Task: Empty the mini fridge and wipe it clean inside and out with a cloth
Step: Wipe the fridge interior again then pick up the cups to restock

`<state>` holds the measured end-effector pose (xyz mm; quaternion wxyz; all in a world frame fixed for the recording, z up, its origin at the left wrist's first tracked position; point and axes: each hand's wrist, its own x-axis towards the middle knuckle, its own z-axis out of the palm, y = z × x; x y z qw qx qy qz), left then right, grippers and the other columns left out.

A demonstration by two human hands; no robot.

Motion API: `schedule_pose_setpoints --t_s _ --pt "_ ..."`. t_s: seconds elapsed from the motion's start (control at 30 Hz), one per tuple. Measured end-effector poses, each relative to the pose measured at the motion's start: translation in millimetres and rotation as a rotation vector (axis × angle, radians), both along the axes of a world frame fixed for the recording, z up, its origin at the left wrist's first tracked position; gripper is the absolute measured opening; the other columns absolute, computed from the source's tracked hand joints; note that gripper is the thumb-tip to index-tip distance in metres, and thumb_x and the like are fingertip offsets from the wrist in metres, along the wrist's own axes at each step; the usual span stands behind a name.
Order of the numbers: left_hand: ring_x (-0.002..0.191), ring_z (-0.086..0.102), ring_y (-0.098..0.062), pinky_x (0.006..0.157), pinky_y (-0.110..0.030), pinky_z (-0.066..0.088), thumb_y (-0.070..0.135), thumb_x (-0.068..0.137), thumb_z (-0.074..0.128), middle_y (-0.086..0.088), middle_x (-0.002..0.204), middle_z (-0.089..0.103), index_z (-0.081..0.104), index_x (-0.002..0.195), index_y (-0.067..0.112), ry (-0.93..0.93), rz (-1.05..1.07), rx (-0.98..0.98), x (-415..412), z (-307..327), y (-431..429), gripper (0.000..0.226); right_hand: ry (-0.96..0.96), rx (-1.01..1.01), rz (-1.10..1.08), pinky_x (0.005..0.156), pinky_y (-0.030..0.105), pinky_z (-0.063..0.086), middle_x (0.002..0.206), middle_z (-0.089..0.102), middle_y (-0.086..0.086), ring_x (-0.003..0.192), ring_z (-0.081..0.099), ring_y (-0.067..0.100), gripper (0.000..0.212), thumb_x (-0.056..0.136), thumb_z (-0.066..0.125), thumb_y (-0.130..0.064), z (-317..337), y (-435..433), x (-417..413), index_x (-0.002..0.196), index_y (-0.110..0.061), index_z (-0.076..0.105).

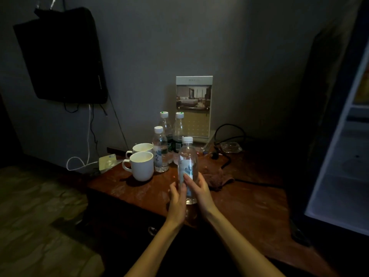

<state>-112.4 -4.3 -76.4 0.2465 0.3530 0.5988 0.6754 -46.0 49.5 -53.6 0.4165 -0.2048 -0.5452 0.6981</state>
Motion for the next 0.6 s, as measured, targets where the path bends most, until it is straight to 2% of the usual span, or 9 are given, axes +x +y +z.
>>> schedule_pose_setpoints --t_s 0.07,0.13,0.23,0.3,0.43,0.53,0.6 --pt "0.115 0.057 -0.026 0.101 -0.047 0.046 0.042 0.095 0.042 -0.013 0.129 0.055 0.038 0.122 0.022 -0.053 -0.068 0.017 20 2 -7 0.034 -0.012 0.035 -0.003 0.078 0.031 0.057 0.11 0.068 0.015 0.095 0.069 0.027 0.041 0.084 0.065 -0.019 3 -7 21 0.121 -0.007 0.055" --pt "0.114 0.059 -0.025 0.1 -0.049 0.047 0.055 0.084 0.042 -0.011 0.128 0.056 0.035 0.123 0.025 -0.061 -0.122 0.021 41 5 -15 0.05 -0.02 0.046 -0.02 0.076 0.028 0.057 0.106 0.069 0.011 0.092 0.07 0.023 0.034 0.085 0.065 -0.018 5 -15 43 0.117 -0.01 0.057" --pt "0.114 0.059 -0.023 0.1 -0.045 0.047 0.058 0.08 0.042 -0.009 0.128 0.057 0.035 0.124 0.025 -0.063 -0.188 0.032 71 9 -22 0.055 -0.019 0.052 -0.073 0.079 0.03 0.056 0.11 0.068 0.015 0.095 0.069 0.026 0.044 0.08 0.074 -0.024 6 -22 75 0.118 -0.008 0.056" --pt "0.113 0.06 -0.022 0.1 -0.044 0.048 0.057 0.08 0.044 -0.009 0.128 0.058 0.036 0.124 0.023 -0.066 -0.227 0.04 92 13 -24 0.057 -0.019 0.063 -0.104 0.079 0.03 0.056 0.112 0.068 0.016 0.097 0.069 0.027 0.046 0.08 0.073 -0.027 7 -25 97 0.12 -0.008 0.056" --pt "0.11 0.061 -0.02 0.096 -0.039 0.05 0.051 0.08 0.049 -0.006 0.124 0.058 0.036 0.119 0.026 -0.135 -0.342 0.076 134 18 -22 0.048 -0.011 0.076 -0.144 0.075 0.025 0.055 0.107 0.07 0.006 0.093 0.07 0.018 0.04 0.079 0.063 -0.027 12 -28 148 0.117 -0.014 0.058" --pt "0.111 0.061 -0.021 0.095 -0.04 0.051 0.05 0.08 0.051 -0.003 0.121 0.057 0.037 0.115 0.03 -0.152 -0.454 0.084 168 23 -17 0.042 -0.022 0.079 -0.192 0.076 0.026 0.056 0.112 0.068 0.01 0.097 0.069 0.021 0.047 0.078 0.063 -0.029 16 -25 187 0.122 -0.013 0.055" --pt "0.109 0.062 -0.019 0.091 -0.034 0.053 0.046 0.083 0.052 -0.001 0.118 0.058 0.039 0.112 0.029 -0.131 -0.508 0.088 191 25 -9 0.036 -0.024 0.081 -0.241 0.076 0.026 0.055 0.113 0.067 0.011 0.098 0.069 0.021 0.05 0.078 0.063 -0.03 15 -20 214 0.123 -0.012 0.055"
